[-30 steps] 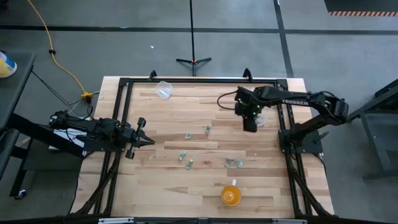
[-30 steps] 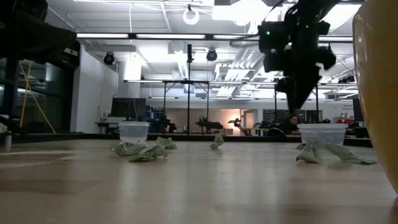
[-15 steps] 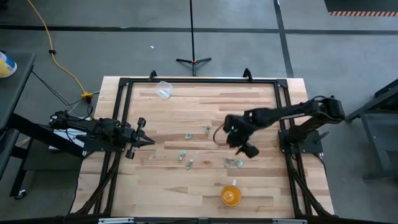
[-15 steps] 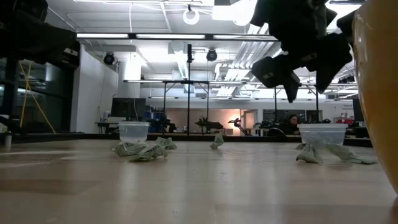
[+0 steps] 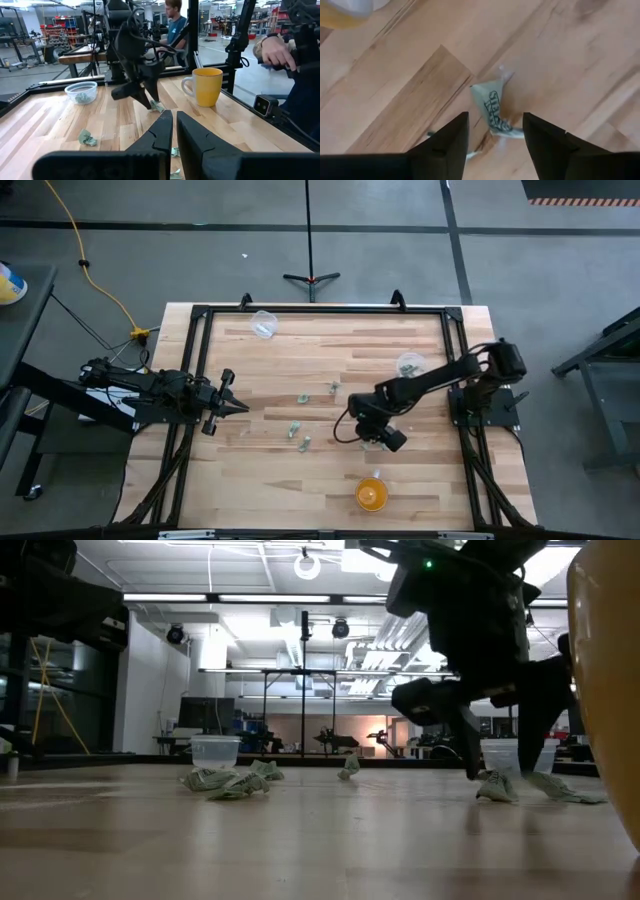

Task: Pick and place items into bin
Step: Put the stevia packet into the bottom transparent bin

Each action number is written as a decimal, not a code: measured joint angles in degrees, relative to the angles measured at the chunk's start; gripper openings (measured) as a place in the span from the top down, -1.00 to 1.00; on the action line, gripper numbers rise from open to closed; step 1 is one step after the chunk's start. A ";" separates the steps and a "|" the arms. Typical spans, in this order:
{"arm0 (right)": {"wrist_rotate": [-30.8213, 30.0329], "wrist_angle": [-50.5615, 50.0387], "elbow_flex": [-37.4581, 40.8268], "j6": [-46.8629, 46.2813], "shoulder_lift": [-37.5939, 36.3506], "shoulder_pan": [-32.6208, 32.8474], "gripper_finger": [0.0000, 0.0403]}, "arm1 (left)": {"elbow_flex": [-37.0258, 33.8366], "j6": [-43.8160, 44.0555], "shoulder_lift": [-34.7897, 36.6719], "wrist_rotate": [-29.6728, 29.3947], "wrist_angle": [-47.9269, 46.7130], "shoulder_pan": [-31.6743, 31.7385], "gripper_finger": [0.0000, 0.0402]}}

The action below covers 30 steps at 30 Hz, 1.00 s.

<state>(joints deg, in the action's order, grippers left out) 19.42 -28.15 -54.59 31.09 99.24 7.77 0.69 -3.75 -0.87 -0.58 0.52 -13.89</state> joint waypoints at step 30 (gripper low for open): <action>-24.01 -24.78 -5.70 -1.67 -6.54 -4.77 0.98 | -0.01 0.00 -0.01 -0.02 0.01 0.01 0.69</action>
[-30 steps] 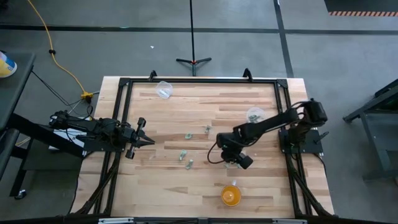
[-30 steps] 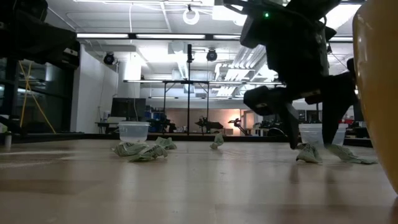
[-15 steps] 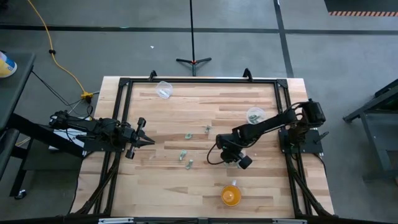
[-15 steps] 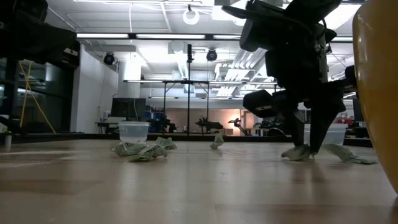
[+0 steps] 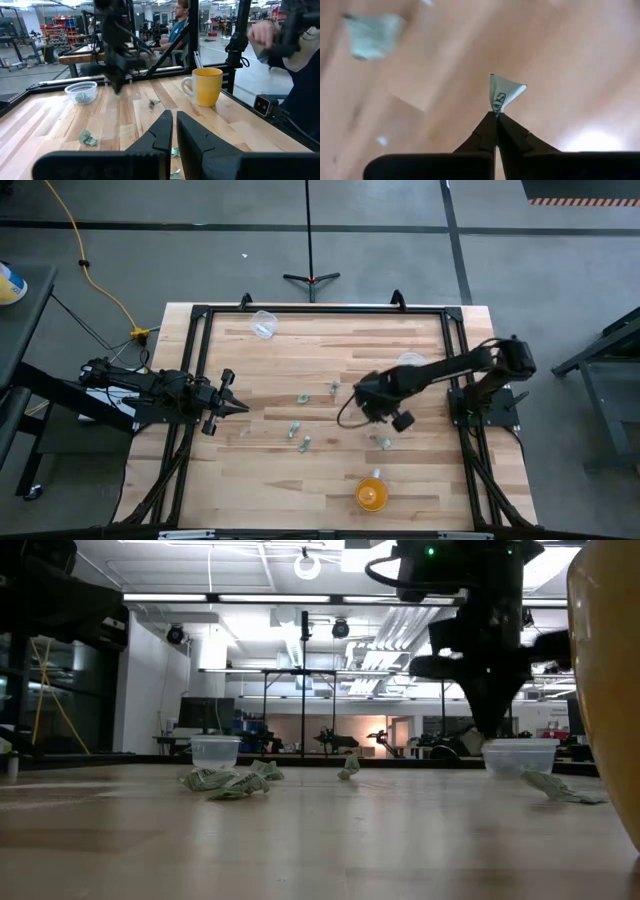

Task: Pick and place items into bin
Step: Put the stevia packet into the bottom transparent bin

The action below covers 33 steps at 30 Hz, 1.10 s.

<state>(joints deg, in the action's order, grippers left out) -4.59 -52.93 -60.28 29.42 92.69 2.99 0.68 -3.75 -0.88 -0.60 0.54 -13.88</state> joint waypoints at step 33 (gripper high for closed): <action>16.16 5.55 9.52 -4.27 -21.91 -37.39 0.42 | 0.00 -0.01 0.00 0.00 0.00 0.00 0.69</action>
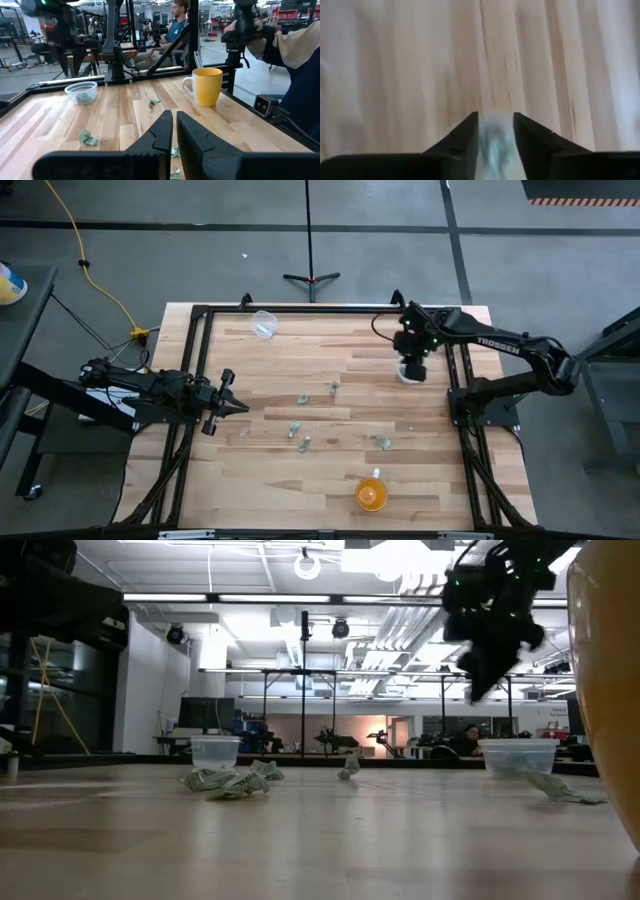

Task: Pick and place items into bin
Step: Put the stevia packet into the bottom transparent bin

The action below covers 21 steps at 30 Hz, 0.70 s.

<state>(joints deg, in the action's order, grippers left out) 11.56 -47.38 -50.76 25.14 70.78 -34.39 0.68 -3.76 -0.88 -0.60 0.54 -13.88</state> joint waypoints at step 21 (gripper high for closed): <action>2.17 32.17 -0.04 -10.59 7.89 14.01 -0.23 | 0.01 0.01 0.00 0.02 -0.01 -0.01 0.69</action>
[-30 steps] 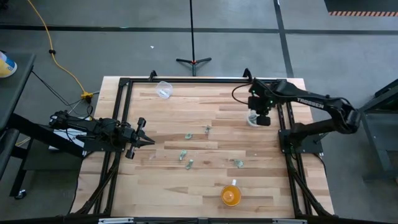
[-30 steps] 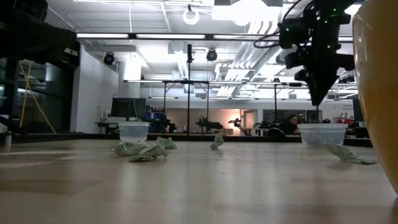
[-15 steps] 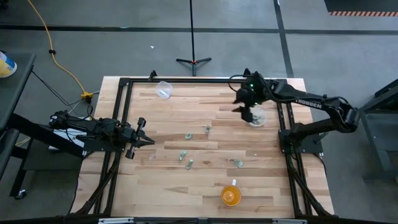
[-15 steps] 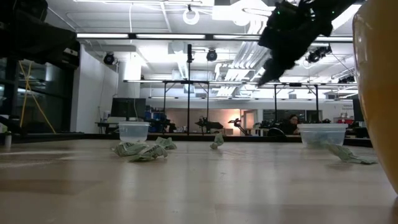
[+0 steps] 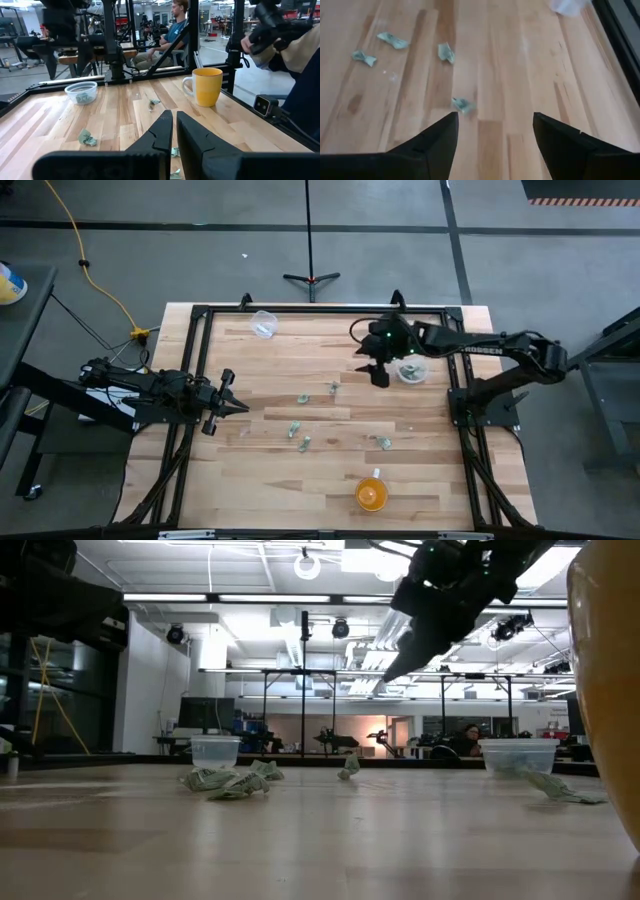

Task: Pick and place items into bin
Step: Put the stevia packet into the bottom transparent bin

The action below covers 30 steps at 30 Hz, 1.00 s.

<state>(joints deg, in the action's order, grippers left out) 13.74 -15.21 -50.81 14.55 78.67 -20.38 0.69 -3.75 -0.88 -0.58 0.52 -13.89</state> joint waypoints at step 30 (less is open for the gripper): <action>-0.13 11.54 -4.28 -12.15 23.81 4.44 -0.23 | 0.00 0.00 0.00 0.00 0.01 0.02 0.69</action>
<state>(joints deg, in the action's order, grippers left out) 13.61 -3.67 -55.09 2.40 102.48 -15.94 0.69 -3.75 -0.89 -0.58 0.53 -13.87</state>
